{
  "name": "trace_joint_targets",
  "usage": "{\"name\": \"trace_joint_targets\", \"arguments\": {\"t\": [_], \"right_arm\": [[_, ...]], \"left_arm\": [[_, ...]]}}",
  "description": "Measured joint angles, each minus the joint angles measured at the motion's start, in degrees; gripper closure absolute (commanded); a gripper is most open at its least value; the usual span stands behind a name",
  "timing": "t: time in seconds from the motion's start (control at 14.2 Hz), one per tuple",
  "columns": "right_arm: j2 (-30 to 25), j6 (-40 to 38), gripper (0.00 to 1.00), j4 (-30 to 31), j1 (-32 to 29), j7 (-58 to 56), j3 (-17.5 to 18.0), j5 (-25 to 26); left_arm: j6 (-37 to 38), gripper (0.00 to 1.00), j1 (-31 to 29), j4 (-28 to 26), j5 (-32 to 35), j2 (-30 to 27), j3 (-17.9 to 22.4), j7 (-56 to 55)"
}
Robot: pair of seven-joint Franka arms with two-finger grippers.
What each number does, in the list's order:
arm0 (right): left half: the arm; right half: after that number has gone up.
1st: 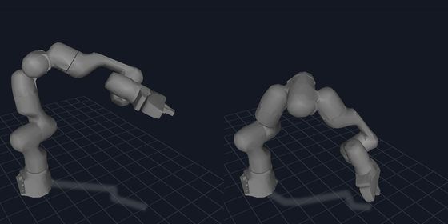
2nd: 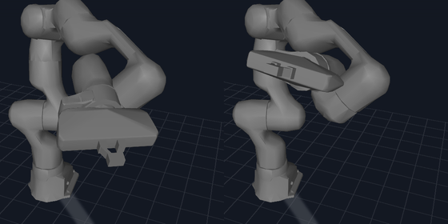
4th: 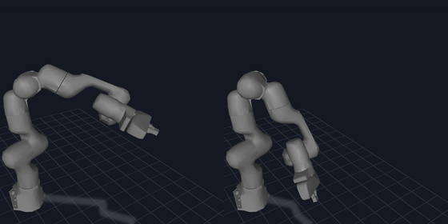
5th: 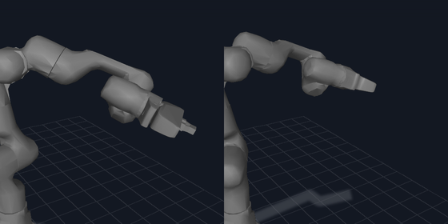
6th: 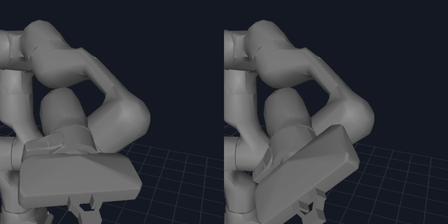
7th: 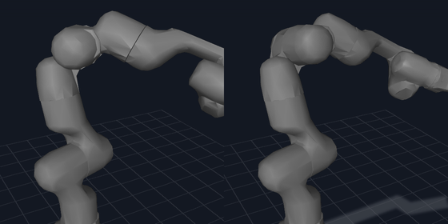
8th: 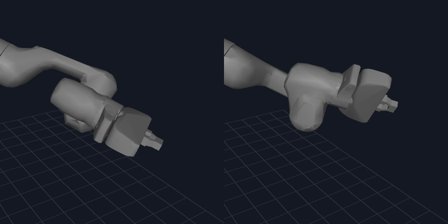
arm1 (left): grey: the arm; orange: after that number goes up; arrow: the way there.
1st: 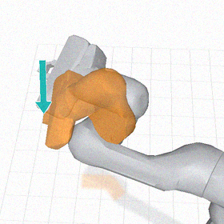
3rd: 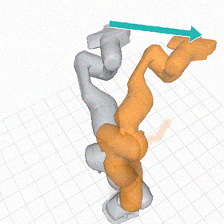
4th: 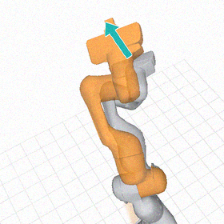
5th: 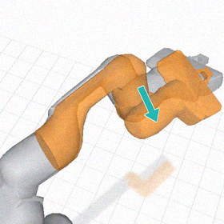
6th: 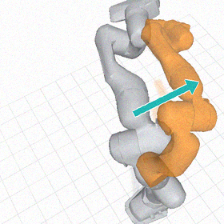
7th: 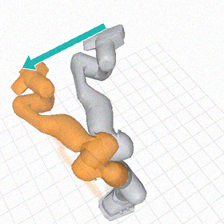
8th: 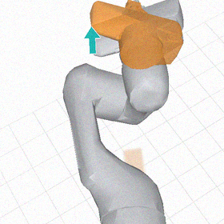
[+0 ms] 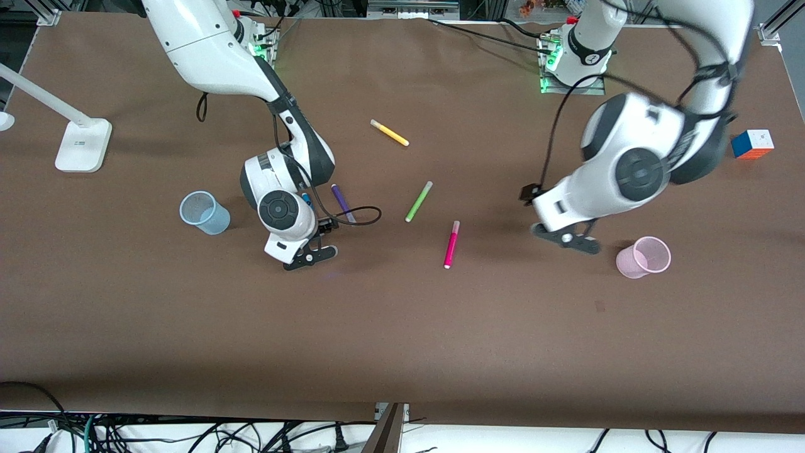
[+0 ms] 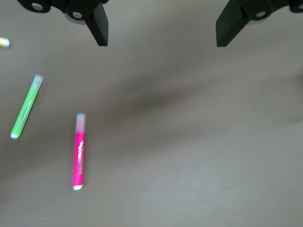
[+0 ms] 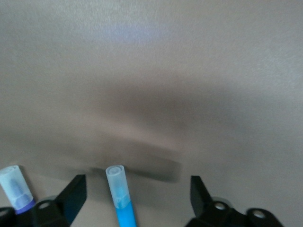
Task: Place pink and blue markers in matching cups
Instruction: 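Grasp the blue marker with the right gripper while the left gripper grasps the pink marker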
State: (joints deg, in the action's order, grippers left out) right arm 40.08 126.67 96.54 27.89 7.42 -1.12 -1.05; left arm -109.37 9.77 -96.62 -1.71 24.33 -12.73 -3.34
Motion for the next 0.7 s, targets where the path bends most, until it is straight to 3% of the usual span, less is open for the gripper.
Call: {"name": "trace_joint_targets", "arguments": {"t": [0.28,0.49,0.56,0.63,0.7], "right_arm": [[-0.2,0.5,0.75,0.5,0.0,0.0,0.2,0.0],[-0.3,0.5,0.99,0.5,0.0,0.0,0.2,0.0],[-0.3,0.5,1.00,0.5,0.0,0.0,0.2,0.0],[-0.4,0.5,1.00,0.5,0.0,0.0,0.3,0.0],[-0.7,0.6,1.00,0.5,0.0,-0.3,0.3,0.0]], "left_arm": [[-13.8,0.00,6.5,0.0,0.0,8.8,-0.1,-5.8],[-21.1,0.00,8.6,-0.1,0.0,13.6,-0.1,-7.4],[-23.2,0.11,8.9,-0.2,0.0,15.0,-0.1,-7.4],[-24.6,0.38,9.1,-0.2,0.0,16.2,-0.1,-7.4],[-25.4,0.50,9.3,-0.2,0.0,17.1,-0.1,-7.4]]}}
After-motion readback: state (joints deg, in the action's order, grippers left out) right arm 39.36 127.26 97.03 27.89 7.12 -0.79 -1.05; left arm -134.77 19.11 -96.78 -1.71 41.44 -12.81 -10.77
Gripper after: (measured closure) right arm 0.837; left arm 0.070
